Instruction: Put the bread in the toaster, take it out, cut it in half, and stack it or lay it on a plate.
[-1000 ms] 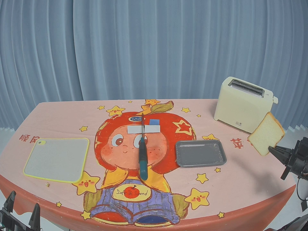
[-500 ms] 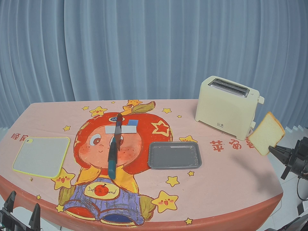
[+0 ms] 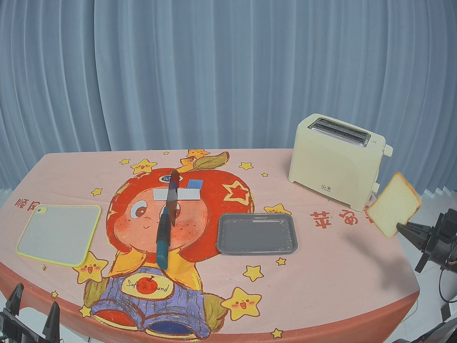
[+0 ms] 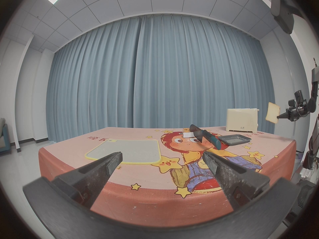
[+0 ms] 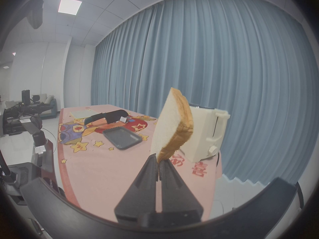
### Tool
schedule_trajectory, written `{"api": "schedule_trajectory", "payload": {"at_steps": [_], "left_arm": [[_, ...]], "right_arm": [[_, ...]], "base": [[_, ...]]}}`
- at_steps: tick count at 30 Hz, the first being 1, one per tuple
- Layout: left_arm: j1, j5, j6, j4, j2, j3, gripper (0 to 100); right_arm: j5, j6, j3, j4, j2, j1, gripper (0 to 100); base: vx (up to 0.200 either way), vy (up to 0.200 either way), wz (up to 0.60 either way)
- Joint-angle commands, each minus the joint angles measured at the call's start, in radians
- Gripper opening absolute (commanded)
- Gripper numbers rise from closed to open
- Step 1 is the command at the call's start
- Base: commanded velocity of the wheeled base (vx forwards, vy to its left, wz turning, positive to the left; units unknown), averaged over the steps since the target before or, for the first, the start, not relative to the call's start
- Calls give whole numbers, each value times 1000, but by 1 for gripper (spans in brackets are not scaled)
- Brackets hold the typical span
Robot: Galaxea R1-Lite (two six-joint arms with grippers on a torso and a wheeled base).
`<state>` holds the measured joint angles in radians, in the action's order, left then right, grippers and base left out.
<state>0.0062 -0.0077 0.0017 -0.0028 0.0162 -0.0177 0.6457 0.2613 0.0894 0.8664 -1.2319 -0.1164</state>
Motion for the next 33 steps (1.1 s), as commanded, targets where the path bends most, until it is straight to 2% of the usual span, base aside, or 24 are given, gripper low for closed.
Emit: {"api": "schedule_trajectory", "payload": {"at_steps": [1, 11, 17, 33], "left_arm": [[0, 0, 0, 0, -16, 18, 100], [0, 0, 0, 0, -16, 18, 100], [0, 0, 0, 0, -16, 18, 100], [0, 0, 0, 0, -16, 18, 100]], "right_arm": [[2, 10, -65, 0, 28, 14, 0], [-1, 19, -25, -9, 32, 11, 0], [-1, 19, 67, -13, 14, 11, 0], [-1, 19, 210, -3, -84, 4, 0]], "base": [[0, 0, 0], [0, 0, 0], [0, 0, 0], [0, 0, 0]]}}
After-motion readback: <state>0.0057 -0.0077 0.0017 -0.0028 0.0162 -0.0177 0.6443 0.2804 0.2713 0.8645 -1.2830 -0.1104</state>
